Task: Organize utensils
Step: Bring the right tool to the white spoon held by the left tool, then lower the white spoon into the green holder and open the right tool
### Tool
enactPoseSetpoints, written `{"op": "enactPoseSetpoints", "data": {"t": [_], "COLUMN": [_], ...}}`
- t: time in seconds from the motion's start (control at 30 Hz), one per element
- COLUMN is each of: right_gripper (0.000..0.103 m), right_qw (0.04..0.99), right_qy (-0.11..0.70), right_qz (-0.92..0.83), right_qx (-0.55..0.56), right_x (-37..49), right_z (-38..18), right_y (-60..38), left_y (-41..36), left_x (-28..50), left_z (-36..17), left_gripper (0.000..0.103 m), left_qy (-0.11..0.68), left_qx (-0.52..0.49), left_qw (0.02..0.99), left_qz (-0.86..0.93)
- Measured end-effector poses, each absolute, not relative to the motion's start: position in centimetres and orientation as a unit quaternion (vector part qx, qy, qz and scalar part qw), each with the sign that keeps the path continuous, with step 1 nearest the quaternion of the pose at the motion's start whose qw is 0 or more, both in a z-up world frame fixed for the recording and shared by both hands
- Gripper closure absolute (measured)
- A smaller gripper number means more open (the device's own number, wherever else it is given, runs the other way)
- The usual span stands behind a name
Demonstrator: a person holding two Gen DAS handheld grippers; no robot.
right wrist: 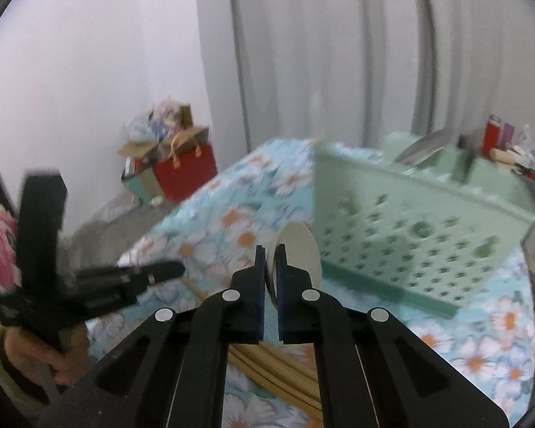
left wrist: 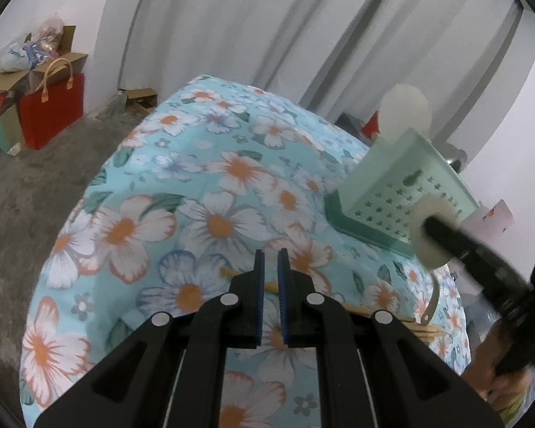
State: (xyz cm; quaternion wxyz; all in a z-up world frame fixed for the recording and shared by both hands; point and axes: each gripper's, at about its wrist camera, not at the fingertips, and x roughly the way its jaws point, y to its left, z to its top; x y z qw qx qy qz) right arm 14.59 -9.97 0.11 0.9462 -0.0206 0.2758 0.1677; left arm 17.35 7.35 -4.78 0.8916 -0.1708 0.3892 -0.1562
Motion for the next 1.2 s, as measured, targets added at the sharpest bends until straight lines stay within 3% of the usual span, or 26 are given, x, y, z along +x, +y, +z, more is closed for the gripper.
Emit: {"op": "enactPoseSetpoints", "data": {"t": [0.43,0.83,1.2], "right_gripper": [0.1,0.1,0.099], "right_qw": [0.971,0.942,0.922], "right_qy": [0.163,0.036,0.069], "right_qz": [0.155,0.268,0.302], "right_qx": [0.082,0.198,0.233], "right_x": [10.8,14.2,23.1], "right_z": [7.8,14.8,11.4], "right_y": [-19.4,-26.0,-25.9], "left_y": [3.6,1.9,1.7], "left_x": [16.4,15.7,15.7], "left_z": [-5.5,-6.1,-6.2], "left_gripper": [0.096,0.096,0.096], "left_qy": [0.415,0.427,0.426], "left_qx": [-0.127,-0.092,-0.095], "left_qw": [0.882,0.879,0.877], "left_qz": [-0.183,-0.191,-0.202]}}
